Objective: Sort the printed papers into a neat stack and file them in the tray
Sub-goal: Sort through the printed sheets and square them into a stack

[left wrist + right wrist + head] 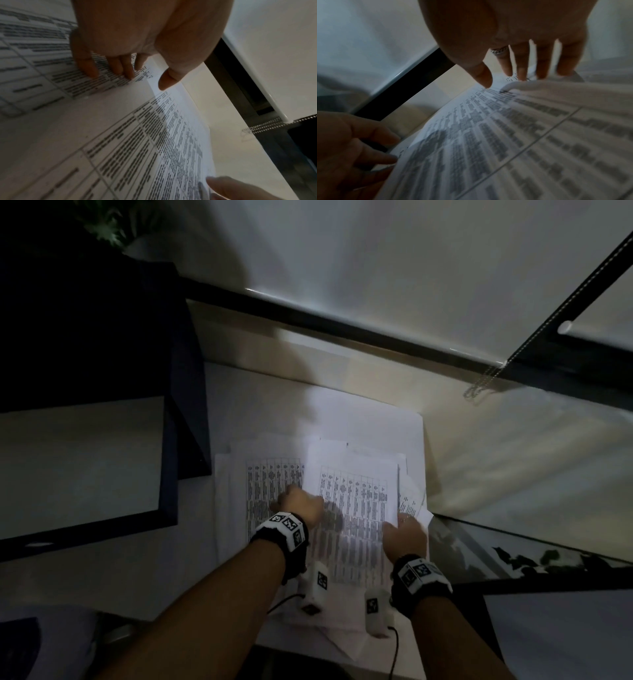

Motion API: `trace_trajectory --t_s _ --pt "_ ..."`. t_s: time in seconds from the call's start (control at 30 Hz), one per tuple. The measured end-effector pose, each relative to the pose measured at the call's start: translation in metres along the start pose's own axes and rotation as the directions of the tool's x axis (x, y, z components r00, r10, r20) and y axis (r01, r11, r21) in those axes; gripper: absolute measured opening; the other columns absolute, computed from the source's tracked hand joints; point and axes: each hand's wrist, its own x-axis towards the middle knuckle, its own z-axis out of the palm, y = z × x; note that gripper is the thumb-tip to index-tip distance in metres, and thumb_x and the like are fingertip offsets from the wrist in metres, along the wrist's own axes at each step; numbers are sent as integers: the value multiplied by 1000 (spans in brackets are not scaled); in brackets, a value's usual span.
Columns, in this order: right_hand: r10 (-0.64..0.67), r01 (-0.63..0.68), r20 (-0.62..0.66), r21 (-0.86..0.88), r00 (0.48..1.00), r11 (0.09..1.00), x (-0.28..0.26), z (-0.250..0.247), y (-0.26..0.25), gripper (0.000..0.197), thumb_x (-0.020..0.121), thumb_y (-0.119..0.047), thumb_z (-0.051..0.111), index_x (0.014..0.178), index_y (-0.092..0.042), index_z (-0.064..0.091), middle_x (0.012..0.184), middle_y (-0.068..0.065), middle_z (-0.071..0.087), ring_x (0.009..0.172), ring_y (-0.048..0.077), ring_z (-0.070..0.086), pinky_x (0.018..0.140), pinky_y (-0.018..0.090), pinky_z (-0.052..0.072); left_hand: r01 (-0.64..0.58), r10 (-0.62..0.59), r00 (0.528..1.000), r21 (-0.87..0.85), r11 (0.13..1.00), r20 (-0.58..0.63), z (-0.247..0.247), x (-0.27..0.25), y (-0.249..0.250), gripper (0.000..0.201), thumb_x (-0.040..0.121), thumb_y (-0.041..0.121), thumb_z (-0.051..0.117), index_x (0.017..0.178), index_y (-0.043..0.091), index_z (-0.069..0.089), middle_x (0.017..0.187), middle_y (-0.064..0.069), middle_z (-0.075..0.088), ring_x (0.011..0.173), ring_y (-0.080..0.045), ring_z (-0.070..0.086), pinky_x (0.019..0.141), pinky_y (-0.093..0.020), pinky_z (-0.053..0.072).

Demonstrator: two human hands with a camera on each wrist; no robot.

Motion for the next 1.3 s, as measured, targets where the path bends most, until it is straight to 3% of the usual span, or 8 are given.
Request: trace_trajectory --t_s 0.17,0.3,0.43,0.67,0.8,0.97,1.13,1.3 --pt "59 -59 12 -25 998 998 -10 6 -1 56 84 -18 60 138 -9 51 139 11 53 125 34 50 100 39 43 15 -4 996 -129 992 86 14 -7 11 74 92 28 59 149 -1 22 145 -21 35 124 -38 52 97 -39 49" --pt "25 -25 4 119 1000 993 -8 -3 8 56 87 -12 58 141 -7 47 141 13 53 112 30 58 96 33 45 -47 69 992 -193 980 109 24 -6 8 58 88 21 61 134 -10 45 88 -6 58 72 -21 57 68 -31 49" --pt "37 -38 9 143 999 989 -5 -4 15 56 81 -15 61 135 -5 51 130 17 61 117 33 60 100 41 49 -120 117 993 -162 980 -23 22 -9 4 49 93 12 62 137 4 42 118 -11 57 106 -30 59 92 -39 53" --pt "-23 0 97 225 995 974 -11 6 1 49 86 -17 66 131 -6 52 122 4 63 105 20 59 89 27 43 -176 145 980 -258 950 -136 0 -10 -22 22 95 -1 51 116 1 56 88 -4 59 77 -18 56 61 -22 44" --pt "-109 98 105 112 988 989 -17 13 -14 41 91 -16 61 127 3 60 125 12 66 83 16 55 76 20 40 -96 34 974 -273 957 -225 -36 2 -54 25 96 12 51 118 8 62 110 -5 65 80 -20 60 69 -23 49" --pt "-182 159 136 165 974 974 -29 25 -38 36 94 -28 56 119 -3 65 115 11 68 106 30 64 82 25 43 30 -101 936 -211 977 -337 -51 46 -112 44 82 31 52 114 6 68 125 -18 64 109 -42 61 97 -51 52" --pt "-134 57 179 380 975 923 -33 38 -46 62 87 -52 45 86 9 56 89 26 69 83 44 68 81 50 57 -80 -10 974 -380 921 -228 -68 13 -101 28 97 14 52 120 2 63 112 -4 62 98 -22 60 87 -28 46" --pt "-148 86 133 386 980 918 -45 34 -55 43 97 -38 43 69 -6 49 67 12 51 62 28 49 69 36 45 -223 115 943 -333 916 -313 -61 15 -106 25 93 7 60 115 -1 66 118 -16 66 104 -28 65 90 -31 50"
